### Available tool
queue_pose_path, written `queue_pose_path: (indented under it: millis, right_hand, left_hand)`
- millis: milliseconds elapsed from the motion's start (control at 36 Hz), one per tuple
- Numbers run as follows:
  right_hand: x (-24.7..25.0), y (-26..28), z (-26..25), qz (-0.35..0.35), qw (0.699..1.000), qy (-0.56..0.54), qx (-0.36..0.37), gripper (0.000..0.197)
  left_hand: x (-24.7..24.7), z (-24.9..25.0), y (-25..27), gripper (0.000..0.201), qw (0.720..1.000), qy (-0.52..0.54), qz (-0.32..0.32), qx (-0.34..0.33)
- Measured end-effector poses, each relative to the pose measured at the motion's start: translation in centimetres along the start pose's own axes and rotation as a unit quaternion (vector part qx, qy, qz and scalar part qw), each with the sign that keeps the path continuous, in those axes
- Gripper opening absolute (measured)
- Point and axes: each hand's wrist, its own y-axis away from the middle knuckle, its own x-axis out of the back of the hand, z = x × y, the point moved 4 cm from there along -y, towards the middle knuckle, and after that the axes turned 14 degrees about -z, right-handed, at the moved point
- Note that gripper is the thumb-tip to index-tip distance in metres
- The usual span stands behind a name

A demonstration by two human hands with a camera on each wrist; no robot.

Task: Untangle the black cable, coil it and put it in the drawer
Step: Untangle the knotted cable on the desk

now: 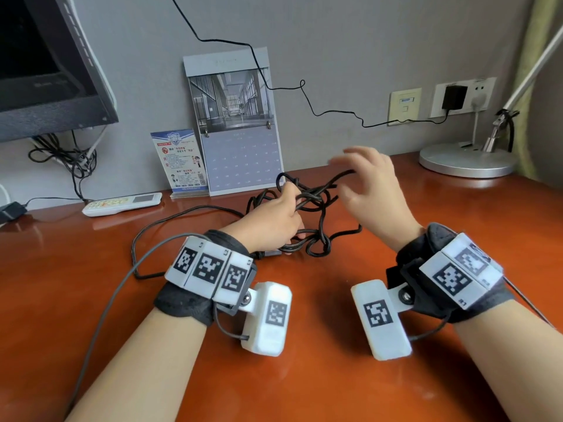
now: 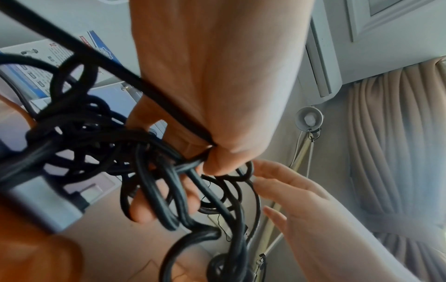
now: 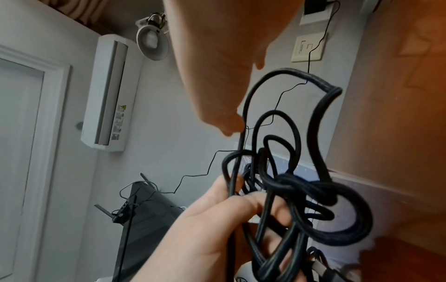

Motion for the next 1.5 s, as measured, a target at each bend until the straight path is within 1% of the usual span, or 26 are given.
queue_pose_path:
  millis: [56, 111, 139, 222, 278, 333, 389, 444, 500, 556, 583, 639, 667, 722, 778, 833, 861, 917, 1028, 1139, 1167, 1222, 1278, 1417, 1444, 1500]
  right_hand:
    - [-0.4, 0.0, -0.4, -0.019, 0.999, 0.013, 0.022, 0.024]
    - [-0.5, 0.1, -0.4, -0.044, 0.999, 0.02, 0.016, 0.014]
    - [-0.6, 0.1, -0.3, -0.057, 0.998, 0.025, 0.012, 0.012]
    - [-0.7, 0.1, 0.2, -0.091, 0.996, 0.026, 0.001, 0.007]
    - [-0.5, 0.1, 0.5, -0.064, 0.997, 0.031, -0.017, 0.01]
    - [0.2, 0.0, 1.3, -0.008, 0.997, 0.037, -0.062, 0.017]
    - [1.0, 0.0, 2.6, 0.033, 0.989, 0.038, -0.136, 0.025]
    - [1.9, 0.3, 4.3, 0.054, 0.974, 0.021, -0.22, 0.03]
    - [2.5, 0.7, 5.8, 0.056, 0.958, -0.001, -0.282, 0.034]
    - [2.5, 1.1, 6.7, 0.031, 0.949, -0.002, -0.313, 0.035]
    - [2.3, 1.1, 6.9, 0.014, 0.948, 0.007, -0.316, 0.035]
    - [1.9, 1.1, 6.7, -0.003, 0.955, 0.027, -0.297, 0.038]
    - [1.7, 0.9, 6.2, -0.002, 0.962, 0.036, -0.271, 0.042]
    - [1.2, 0.5, 4.6, -0.009, 0.979, 0.052, -0.196, 0.051]
    - [0.4, 0.2, 2.7, -0.04, 0.993, 0.053, -0.102, 0.056]
    - [-0.8, 0.1, 1.3, -0.082, 0.995, 0.046, -0.025, 0.056]
    - [-1.3, 0.0, 0.9, -0.103, 0.994, 0.045, 0.001, 0.055]
    - [-2.3, 0.1, 0.4, -0.139, 0.989, 0.046, 0.029, 0.054]
    - [-3.4, 0.3, 0.2, -0.19, 0.981, 0.023, 0.039, 0.059]
    - [-3.4, 0.6, 0.1, -0.189, 0.982, 0.031, 0.009, 0.042]
    - [-3.4, 0.7, 0.0, -0.187, 0.982, 0.032, 0.007, 0.043]
    - [-3.4, 0.8, -0.3, -0.19, 0.981, 0.024, 0.02, 0.052]
    - [-3.6, 0.8, -0.5, -0.205, 0.978, 0.026, 0.033, 0.054]
    - [-3.6, 0.9, -0.4, -0.207, 0.976, 0.061, 0.019, 0.038]
    - [-3.6, 0.9, -0.4, -0.208, 0.976, 0.065, 0.02, 0.04]
    - [-3.6, 0.9, -0.4, -0.217, 0.974, 0.054, 0.017, 0.051]
  left_hand:
    - [-0.1, 0.1, 0.1, 0.014, 1.0, -0.007, -0.004, -0.001]
    - [-0.1, 0.0, 0.1, 0.014, 1.0, -0.012, -0.015, -0.001]
    - [-0.2, -0.1, 0.1, 0.016, 1.0, -0.018, -0.021, 0.004]
    - [-0.3, -0.6, 0.0, 0.028, 0.998, -0.04, -0.022, 0.031]
    - [-0.2, -0.9, 0.0, 0.027, 0.998, -0.043, -0.014, 0.042]
    - [0.2, -1.2, 0.2, 0.025, 0.998, -0.03, -0.002, 0.051]
    - [0.5, -1.5, 0.2, 0.021, 0.998, -0.013, 0.008, 0.053]
    - [0.7, -1.8, 0.1, 0.019, 0.999, 0.004, 0.012, 0.052]
    - [0.8, -1.9, 0.0, 0.025, 0.998, 0.018, 0.014, 0.051]
    - [0.7, -1.9, 0.0, 0.028, 0.998, 0.02, 0.011, 0.052]
    - [0.6, -1.8, 0.0, 0.025, 0.999, 0.015, 0.005, 0.051]
    - [0.4, -1.7, 0.1, 0.016, 0.998, 0.007, -0.01, 0.056]
    - [0.2, -1.6, 0.1, 0.014, 0.998, 0.005, -0.015, 0.059]
    - [0.0, -1.5, 0.1, 0.013, 0.998, 0.003, -0.021, 0.059]
    - [-0.1, -1.3, 0.0, 0.013, 0.998, -0.009, -0.023, 0.056]
    - [-0.2, -1.3, -0.1, 0.014, 0.998, -0.022, -0.026, 0.06]
    - [-0.2, -1.3, -0.2, 0.015, 0.997, -0.024, -0.027, 0.061]
    - [-0.3, -1.4, -0.2, 0.016, 0.998, -0.02, -0.029, 0.061]
    - [-0.5, -1.3, -0.1, 0.035, 0.996, -0.035, -0.039, 0.066]
    - [-0.5, -1.0, 0.2, 0.045, 0.996, -0.04, -0.056, 0.063]
    - [-0.5, -0.9, 0.3, 0.047, 0.996, -0.038, -0.057, 0.06]
    - [-0.5, -0.7, 0.4, 0.051, 0.996, -0.03, -0.061, 0.052]
    - [-0.5, -0.6, 0.3, 0.051, 0.997, -0.023, -0.062, 0.045]
    - [-0.6, -0.9, 0.0, 0.039, 0.996, 0.006, -0.074, 0.041]
    - [-0.7, -0.8, 0.0, 0.038, 0.996, 0.006, -0.078, 0.04]
    - [-0.7, -0.8, 0.0, 0.032, 0.996, -0.002, -0.082, 0.038]
